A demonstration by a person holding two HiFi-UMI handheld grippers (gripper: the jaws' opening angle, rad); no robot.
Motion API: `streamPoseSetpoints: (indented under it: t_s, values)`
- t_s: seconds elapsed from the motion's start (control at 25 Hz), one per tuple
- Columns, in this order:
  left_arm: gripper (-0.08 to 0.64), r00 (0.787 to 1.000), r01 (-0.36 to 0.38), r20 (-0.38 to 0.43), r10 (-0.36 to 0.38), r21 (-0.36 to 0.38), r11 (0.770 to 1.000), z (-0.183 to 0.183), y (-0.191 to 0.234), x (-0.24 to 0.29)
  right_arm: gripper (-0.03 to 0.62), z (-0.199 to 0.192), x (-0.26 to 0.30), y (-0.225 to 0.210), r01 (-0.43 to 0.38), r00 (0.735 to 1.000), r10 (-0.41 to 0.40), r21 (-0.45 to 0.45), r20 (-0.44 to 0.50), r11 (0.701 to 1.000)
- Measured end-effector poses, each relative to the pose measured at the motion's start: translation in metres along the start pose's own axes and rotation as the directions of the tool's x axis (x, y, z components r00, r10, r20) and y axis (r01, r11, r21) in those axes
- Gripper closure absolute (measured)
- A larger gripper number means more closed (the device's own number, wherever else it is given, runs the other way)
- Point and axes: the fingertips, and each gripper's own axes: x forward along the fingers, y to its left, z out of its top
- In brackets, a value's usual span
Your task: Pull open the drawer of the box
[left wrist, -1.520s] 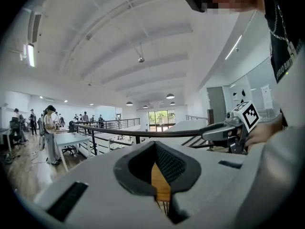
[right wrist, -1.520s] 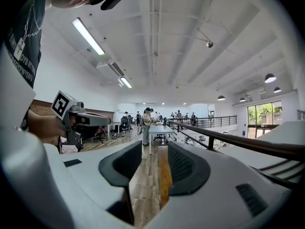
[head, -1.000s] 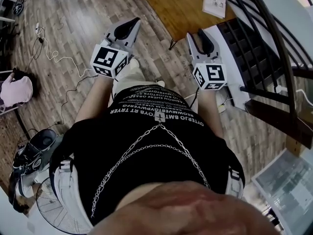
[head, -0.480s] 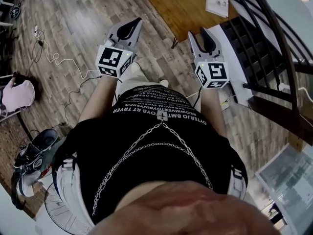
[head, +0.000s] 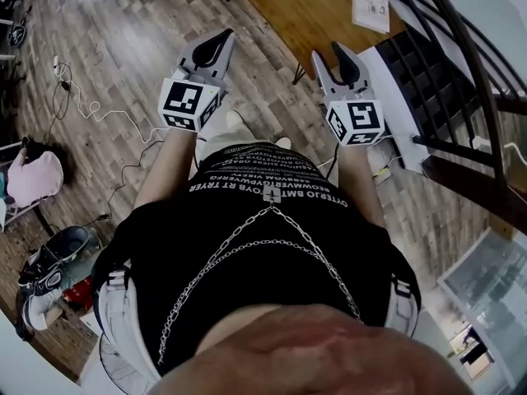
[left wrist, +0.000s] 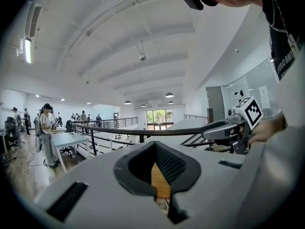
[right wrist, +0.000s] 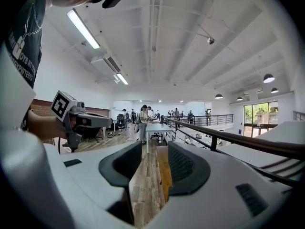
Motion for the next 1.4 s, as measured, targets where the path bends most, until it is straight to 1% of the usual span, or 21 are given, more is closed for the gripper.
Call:
streamPoseSetpoints:
  t_s: [0.28,0.52,0.6,0.72,0.88,1.04,1.12,1.24,1.4]
  values:
    - [0.555,1.000,0.009,0.024,-0.010,0.025,1.000,-0.001,0.058,0.001,0.442,0.013,0.063,0.024,-0.004,1.000,0.004,-0.011,0.000,1.000]
    - [0.555,0.999,0.019,0.038,-0.020,0.037,0.999,0.001,0.106,0.000,0.445,0.035,0.112,0.049,-0.014,1.000,0.015,-0.059,0.023,0.998]
    - [0.555,0.998,0.020,0.059,-0.022,0.035,0.999,0.003,0.120,0.002,0.445,0.039,0.125,0.054,-0.012,1.000,0.014,-0.071,0.020,0.997]
    - [0.555,0.997,0.030,0.067,-0.032,0.028,0.999,0.002,0.136,0.004,0.445,0.040,0.140,0.057,0.002,1.000,-0.001,-0.073,0.009,0.997]
    - [0.555,0.996,0.051,0.070,-0.054,0.039,0.998,-0.001,0.147,0.007,0.445,0.039,0.149,0.055,0.031,1.000,-0.032,-0.064,0.000,0.997]
    - [0.555,0.995,0.067,0.071,-0.068,0.018,0.998,-0.004,0.149,0.016,0.445,0.034,0.150,0.048,0.051,0.999,-0.052,-0.056,-0.011,0.997]
    - [0.555,0.995,0.080,0.065,-0.081,0.018,0.997,-0.004,0.144,0.025,0.445,0.032,0.148,0.038,0.061,0.998,-0.062,-0.052,-0.014,0.997]
    - [0.555,0.995,0.098,0.029,-0.099,0.020,0.995,-0.011,0.143,0.044,0.445,0.029,0.154,0.020,0.071,0.997,-0.072,-0.043,-0.016,0.997]
    - [0.555,0.993,0.103,0.054,-0.103,0.009,0.995,-0.003,0.147,0.071,0.445,0.027,0.172,-0.001,0.068,0.998,-0.069,-0.032,-0.016,0.997]
